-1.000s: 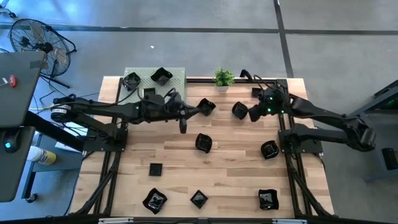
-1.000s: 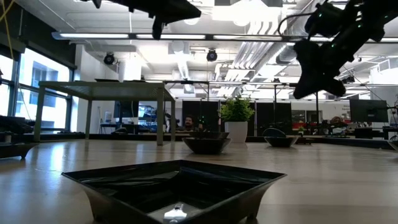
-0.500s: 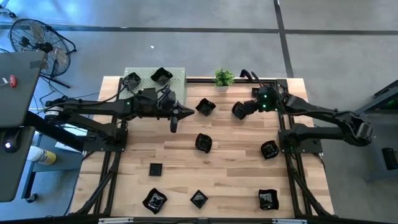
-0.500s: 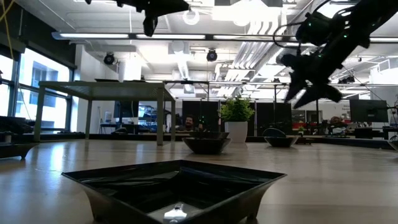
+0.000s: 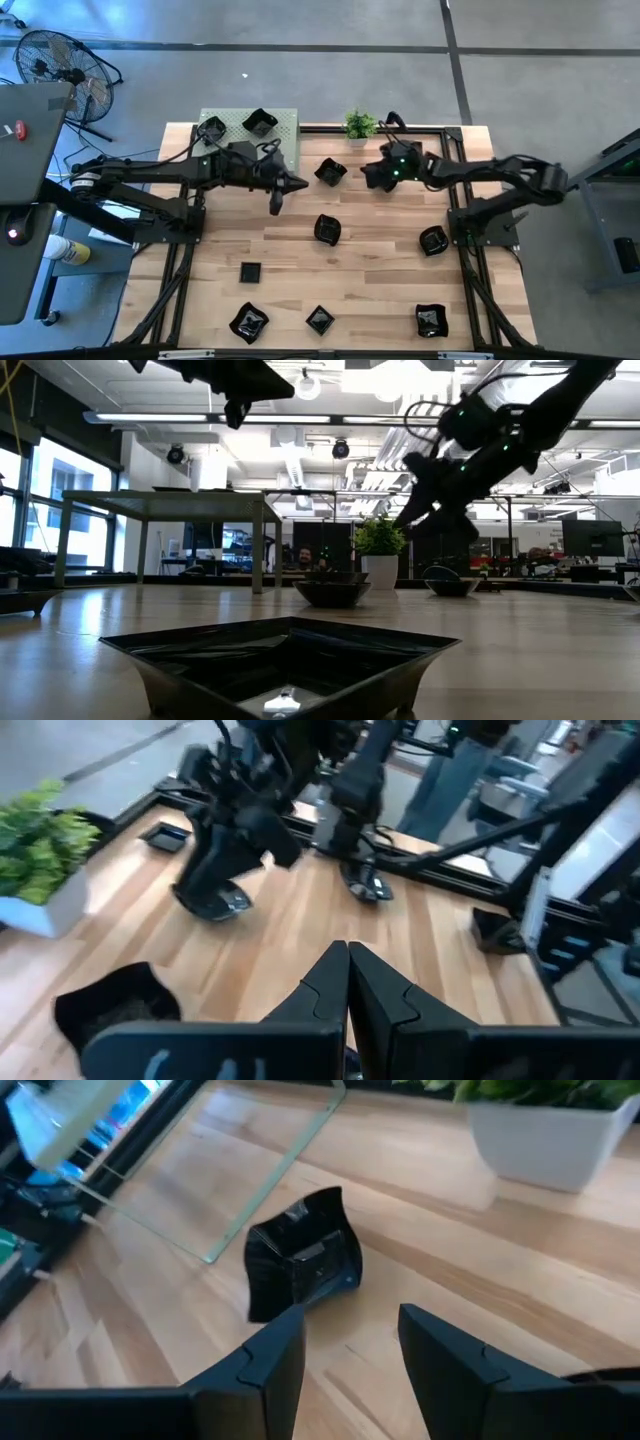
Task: Pick & Place Mini shaped plates
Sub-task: Stack the black distorted square plate on top of the black distorted square plate on the shelf
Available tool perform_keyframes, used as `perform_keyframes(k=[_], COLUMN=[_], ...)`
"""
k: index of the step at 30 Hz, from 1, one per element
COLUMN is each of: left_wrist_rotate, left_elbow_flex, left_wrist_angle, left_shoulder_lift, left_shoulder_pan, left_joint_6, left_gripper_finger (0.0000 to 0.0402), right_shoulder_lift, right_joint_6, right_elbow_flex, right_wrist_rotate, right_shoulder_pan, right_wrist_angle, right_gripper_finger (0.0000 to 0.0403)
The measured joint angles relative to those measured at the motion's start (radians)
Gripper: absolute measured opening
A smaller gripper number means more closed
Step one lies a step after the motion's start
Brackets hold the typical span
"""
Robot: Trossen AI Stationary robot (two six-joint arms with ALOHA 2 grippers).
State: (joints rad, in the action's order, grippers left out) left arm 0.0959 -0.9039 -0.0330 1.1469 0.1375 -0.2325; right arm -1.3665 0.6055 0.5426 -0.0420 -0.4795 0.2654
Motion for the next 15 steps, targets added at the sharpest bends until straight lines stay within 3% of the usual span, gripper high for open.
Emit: perform_keyframes(k=[9, 15], left_wrist_rotate=[-0.093, -0.116], left_elbow_flex=[0.0, 0.0], left_wrist_angle=[0.023, 0.047], left_shoulder_lift=[0.0, 0.0], left_shoulder_pan=[0.0, 0.0], left_joint_6=[-0.008, -0.059], left_gripper_finger=[0.0, 0.0], right_shoulder_lift=[-0.191, -0.285], right_joint_6=[-0.107, -0.232], right_elbow_flex=[0.139, 0.331], right_wrist_rotate=[-0.079, -0.113], right_shoulder_pan=[-0.028, -0.047], right_wrist_angle=[-0.019, -0.233], right_gripper_finger=[0.0157, 0.0157])
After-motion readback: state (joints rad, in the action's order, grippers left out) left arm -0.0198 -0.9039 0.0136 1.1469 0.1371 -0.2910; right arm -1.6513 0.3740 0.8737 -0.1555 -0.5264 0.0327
